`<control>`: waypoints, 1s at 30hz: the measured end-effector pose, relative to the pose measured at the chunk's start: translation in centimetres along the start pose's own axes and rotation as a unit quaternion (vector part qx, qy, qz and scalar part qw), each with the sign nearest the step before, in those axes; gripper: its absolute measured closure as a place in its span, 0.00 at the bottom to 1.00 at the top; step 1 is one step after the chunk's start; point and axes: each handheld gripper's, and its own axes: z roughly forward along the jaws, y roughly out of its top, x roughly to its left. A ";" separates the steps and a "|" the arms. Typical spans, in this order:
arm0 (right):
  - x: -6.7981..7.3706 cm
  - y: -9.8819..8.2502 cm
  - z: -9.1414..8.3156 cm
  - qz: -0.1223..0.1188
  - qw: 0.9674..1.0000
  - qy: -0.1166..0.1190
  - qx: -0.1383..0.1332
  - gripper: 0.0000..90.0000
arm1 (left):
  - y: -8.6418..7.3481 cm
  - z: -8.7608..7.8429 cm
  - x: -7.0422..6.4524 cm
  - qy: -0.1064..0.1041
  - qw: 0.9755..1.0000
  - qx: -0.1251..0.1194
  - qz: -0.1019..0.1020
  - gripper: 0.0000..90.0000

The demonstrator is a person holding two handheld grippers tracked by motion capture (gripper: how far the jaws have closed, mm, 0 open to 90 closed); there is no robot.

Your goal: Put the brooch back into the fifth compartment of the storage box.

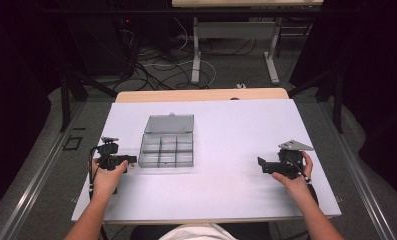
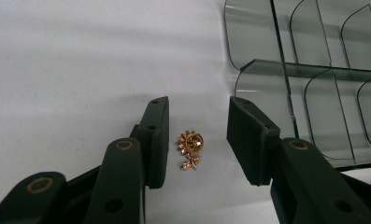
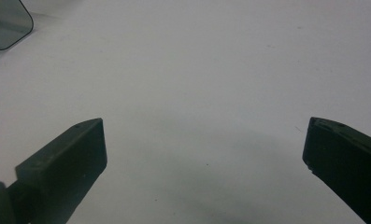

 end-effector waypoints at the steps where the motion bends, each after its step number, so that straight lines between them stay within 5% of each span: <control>1: 0.0 0.0 0.0 0.001 1.000 0.000 0.000 0.00 | -0.1 0.1 0.0 0.005 1.000 -0.001 0.006 0.67; 30: -0.1 -0.2 0.4 0.002 1.000 0.009 0.009 0.00 | -0.5 0.4 -1.1 0.053 0.998 0.009 0.023 0.83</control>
